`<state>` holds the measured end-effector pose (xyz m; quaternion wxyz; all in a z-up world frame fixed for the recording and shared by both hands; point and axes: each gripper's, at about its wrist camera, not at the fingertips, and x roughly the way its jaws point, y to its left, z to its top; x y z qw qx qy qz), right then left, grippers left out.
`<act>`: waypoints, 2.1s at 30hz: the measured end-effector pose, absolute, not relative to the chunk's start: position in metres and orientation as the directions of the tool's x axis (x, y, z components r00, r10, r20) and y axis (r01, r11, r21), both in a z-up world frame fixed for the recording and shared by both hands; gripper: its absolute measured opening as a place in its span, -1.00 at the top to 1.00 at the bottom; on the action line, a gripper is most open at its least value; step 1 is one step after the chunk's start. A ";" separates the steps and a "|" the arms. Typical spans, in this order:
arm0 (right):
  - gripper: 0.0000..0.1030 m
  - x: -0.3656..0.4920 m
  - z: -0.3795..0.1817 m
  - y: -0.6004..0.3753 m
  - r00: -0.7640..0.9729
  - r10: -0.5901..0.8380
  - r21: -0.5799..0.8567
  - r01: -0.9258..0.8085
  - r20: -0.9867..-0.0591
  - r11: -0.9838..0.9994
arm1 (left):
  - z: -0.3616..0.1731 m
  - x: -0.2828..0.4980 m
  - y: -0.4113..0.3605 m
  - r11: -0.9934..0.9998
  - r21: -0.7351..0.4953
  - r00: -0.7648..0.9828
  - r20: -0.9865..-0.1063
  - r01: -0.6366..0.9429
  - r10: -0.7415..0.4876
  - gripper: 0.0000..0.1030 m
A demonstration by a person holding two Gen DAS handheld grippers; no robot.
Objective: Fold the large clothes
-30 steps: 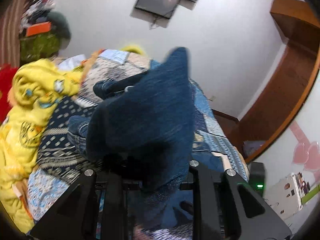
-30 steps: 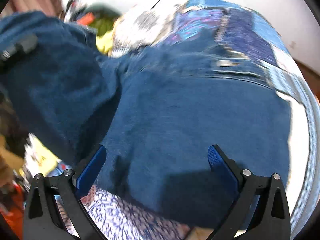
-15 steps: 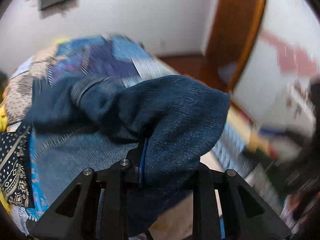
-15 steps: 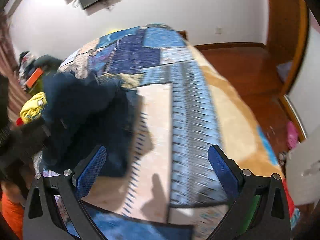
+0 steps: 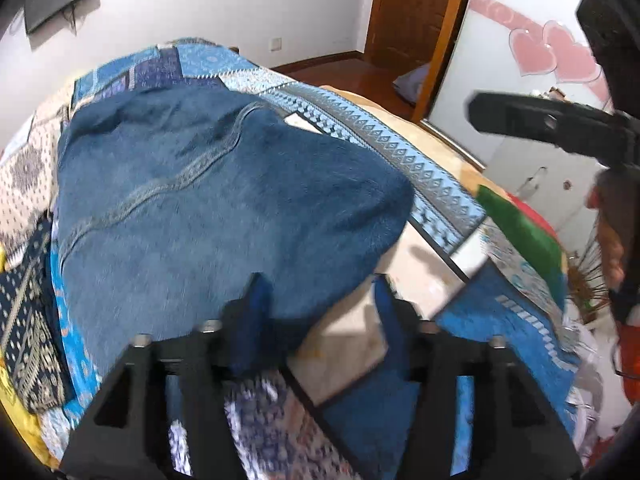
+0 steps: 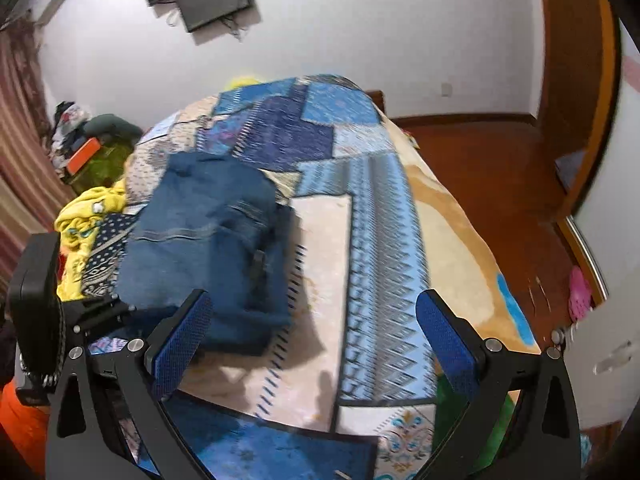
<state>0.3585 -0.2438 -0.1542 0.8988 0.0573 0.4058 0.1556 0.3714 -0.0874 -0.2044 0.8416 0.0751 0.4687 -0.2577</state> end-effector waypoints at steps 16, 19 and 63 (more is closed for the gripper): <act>-0.96 0.419 -0.187 -0.147 0.490 0.412 0.221 -0.401 -0.768 0.889 | -0.200 0.408 0.032 0.994 -0.075 0.569 -0.815 0.084 -0.110 -0.80; -0.96 0.436 -0.202 -0.146 0.472 0.367 0.190 -0.382 -0.801 0.904 | -0.220 0.411 0.040 0.991 -0.119 0.536 -0.833 0.067 -0.136 -0.86; -0.55 0.482 -0.278 -0.177 0.062 0.751 0.733 -0.179 -0.658 0.657 | -0.283 0.504 0.066 0.721 -0.687 0.347 -0.700 -0.091 -0.624 -0.88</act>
